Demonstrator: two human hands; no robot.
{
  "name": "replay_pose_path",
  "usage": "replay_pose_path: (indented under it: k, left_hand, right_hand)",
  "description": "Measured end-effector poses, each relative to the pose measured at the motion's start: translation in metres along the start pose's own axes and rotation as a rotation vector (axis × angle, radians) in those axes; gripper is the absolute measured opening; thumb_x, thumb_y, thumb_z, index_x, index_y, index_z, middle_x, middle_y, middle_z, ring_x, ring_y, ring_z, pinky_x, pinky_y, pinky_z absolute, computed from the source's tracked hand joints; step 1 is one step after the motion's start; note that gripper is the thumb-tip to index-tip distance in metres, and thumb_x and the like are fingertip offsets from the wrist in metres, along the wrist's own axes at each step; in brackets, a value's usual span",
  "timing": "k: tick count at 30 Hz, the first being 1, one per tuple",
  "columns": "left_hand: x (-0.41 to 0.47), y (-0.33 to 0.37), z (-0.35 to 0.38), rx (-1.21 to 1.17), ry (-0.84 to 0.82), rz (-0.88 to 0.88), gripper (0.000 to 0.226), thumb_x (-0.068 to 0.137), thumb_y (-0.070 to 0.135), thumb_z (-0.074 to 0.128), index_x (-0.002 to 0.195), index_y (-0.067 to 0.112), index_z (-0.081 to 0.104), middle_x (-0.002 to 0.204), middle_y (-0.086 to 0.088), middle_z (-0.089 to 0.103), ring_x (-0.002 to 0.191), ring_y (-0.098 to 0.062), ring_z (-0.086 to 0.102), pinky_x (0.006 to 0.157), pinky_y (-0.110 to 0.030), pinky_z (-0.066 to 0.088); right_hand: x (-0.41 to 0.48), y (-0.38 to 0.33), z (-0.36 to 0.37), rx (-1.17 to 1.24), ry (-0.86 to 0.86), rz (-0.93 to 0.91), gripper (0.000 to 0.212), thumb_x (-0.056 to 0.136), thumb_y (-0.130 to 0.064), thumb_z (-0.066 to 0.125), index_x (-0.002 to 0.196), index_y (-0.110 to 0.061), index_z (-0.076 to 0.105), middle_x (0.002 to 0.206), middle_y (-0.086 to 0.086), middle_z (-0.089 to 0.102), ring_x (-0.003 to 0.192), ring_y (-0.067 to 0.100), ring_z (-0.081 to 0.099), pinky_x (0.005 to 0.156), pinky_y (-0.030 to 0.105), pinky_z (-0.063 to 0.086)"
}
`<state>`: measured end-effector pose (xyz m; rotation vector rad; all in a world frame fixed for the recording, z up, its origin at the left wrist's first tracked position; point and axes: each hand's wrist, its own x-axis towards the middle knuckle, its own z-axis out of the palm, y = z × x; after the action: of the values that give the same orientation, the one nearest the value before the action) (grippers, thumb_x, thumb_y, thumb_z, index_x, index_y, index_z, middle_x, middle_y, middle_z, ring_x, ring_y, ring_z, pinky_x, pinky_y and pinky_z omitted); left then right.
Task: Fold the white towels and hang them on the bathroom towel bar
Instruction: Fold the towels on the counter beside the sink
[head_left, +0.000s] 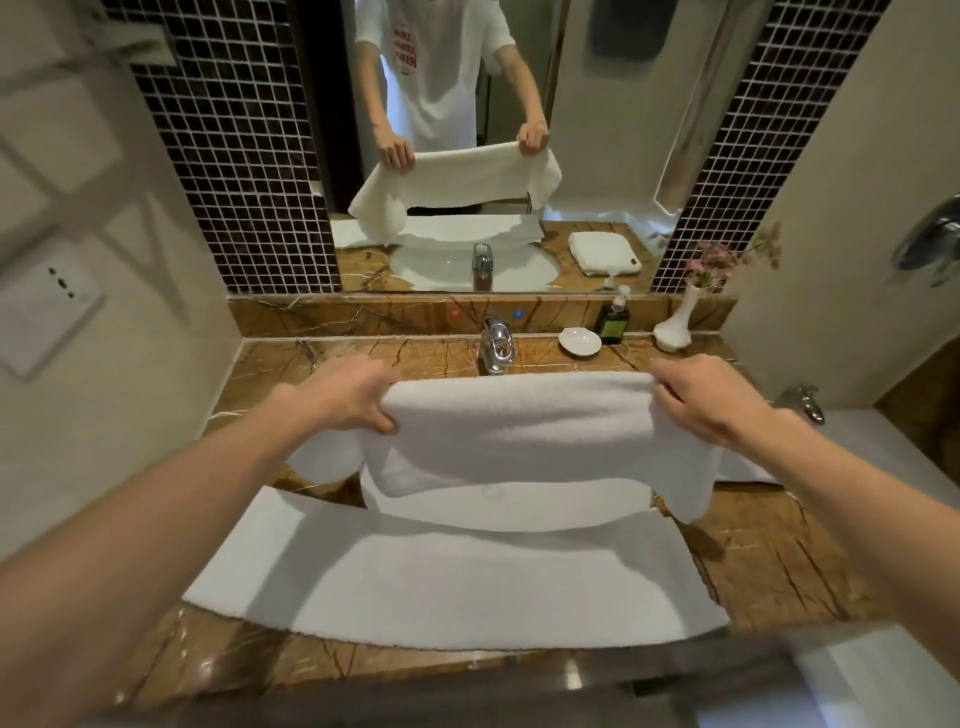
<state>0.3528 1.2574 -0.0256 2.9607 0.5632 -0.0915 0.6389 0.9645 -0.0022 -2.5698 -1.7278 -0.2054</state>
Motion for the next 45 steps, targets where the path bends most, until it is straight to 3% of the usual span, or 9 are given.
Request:
replay_pose_path:
  k: [4,8,13,18,23,29,34,40,45]
  left_hand:
    - [-0.005,-0.005,0.018,-0.018,-0.004,-0.035,0.028,0.069,0.04,0.079,0.082,0.03,0.056,0.079,0.014,0.054,0.079,-0.012,0.054,0.056,-0.023,0.033]
    - [-0.009,-0.008,0.039,0.006,-0.044,-0.074,0.028,0.072,0.031,0.078,0.089,0.025,0.057,0.086,0.007,0.059,0.081,-0.015,0.055,0.06,-0.028,0.038]
    - [-0.014,-0.017,0.058,0.11,-0.081,-0.08,0.021,0.081,0.026,0.069,0.098,0.018,0.059,0.093,0.003,0.062,0.082,-0.015,0.057,0.057,-0.022,0.038]
    - [-0.022,-0.028,0.073,0.154,-0.145,-0.181,0.013,0.08,0.018,0.066,0.074,0.021,0.054,0.076,0.001,0.06,0.067,-0.016,0.052,0.048,-0.024,0.032]
    - [-0.03,-0.039,0.103,0.181,-0.128,-0.23,0.014,0.077,0.011,0.064,0.074,0.022,0.056,0.07,0.005,0.053,0.061,-0.012,0.046,0.052,-0.026,0.032]
    - [-0.049,-0.066,0.142,-0.031,-0.028,-0.289,0.034,0.071,-0.002,0.061,0.101,0.01,0.07,0.1,-0.013,0.067,0.095,-0.03,0.06,0.078,-0.038,0.048]
    - [-0.054,-0.073,0.155,0.095,-0.054,-0.305,0.039,0.076,0.001,0.062,0.112,0.016,0.068,0.107,-0.009,0.065,0.102,-0.03,0.058,0.082,-0.037,0.045]
    - [-0.042,-0.08,0.117,0.149,0.176,-0.348,0.03,0.07,-0.005,0.066,0.094,0.012,0.072,0.075,-0.007,0.044,0.071,-0.03,0.05,0.054,-0.034,0.038]
    - [-0.033,-0.094,0.087,-0.042,0.386,-0.578,0.02,0.083,0.001,0.059,0.099,0.01,0.066,0.108,-0.021,0.054,0.089,-0.042,0.053,0.073,-0.046,0.047]
  right_hand:
    - [-0.003,-0.001,0.014,-0.042,-0.093,-0.137,0.032,0.094,-0.049,0.038,0.08,-0.02,0.041,0.07,0.0,0.055,0.062,0.021,0.051,0.058,0.032,0.036]
    - [-0.005,-0.001,0.032,-0.098,-0.133,-0.197,0.041,0.089,-0.064,0.04,0.086,-0.023,0.037,0.081,0.002,0.061,0.068,0.023,0.055,0.06,0.033,0.043]
    - [-0.009,0.003,0.047,-0.117,-0.11,-0.185,0.036,0.091,-0.055,0.048,0.093,-0.02,0.042,0.096,0.005,0.066,0.08,0.026,0.059,0.06,0.032,0.038]
    - [-0.011,0.01,0.059,-0.111,-0.169,-0.128,0.042,0.083,-0.059,0.059,0.091,-0.025,0.035,0.095,0.005,0.067,0.08,0.024,0.059,0.063,0.031,0.039]
    - [-0.014,0.012,0.078,-0.124,-0.244,-0.145,0.044,0.077,-0.058,0.067,0.091,-0.029,0.037,0.093,-0.003,0.065,0.076,0.018,0.056,0.063,0.028,0.038]
    - [-0.024,0.009,0.093,-0.095,-0.316,-0.229,0.043,0.081,-0.055,0.065,0.083,-0.029,0.03,0.073,-0.007,0.051,0.064,0.017,0.047,0.056,0.026,0.033]
    - [-0.03,0.003,0.099,-0.109,-0.317,-0.249,0.039,0.085,-0.052,0.061,0.085,-0.026,0.033,0.081,-0.001,0.061,0.065,0.019,0.046,0.058,0.028,0.036]
    - [-0.025,0.004,0.094,-0.112,-0.218,-0.231,0.026,0.084,-0.033,0.062,0.088,-0.025,0.038,0.081,-0.003,0.061,0.066,0.02,0.055,0.056,0.028,0.044]
    - [-0.017,0.003,0.086,-0.089,-0.153,-0.18,0.021,0.08,-0.02,0.066,0.087,-0.025,0.047,0.077,-0.01,0.05,0.062,0.013,0.048,0.048,0.015,0.029]
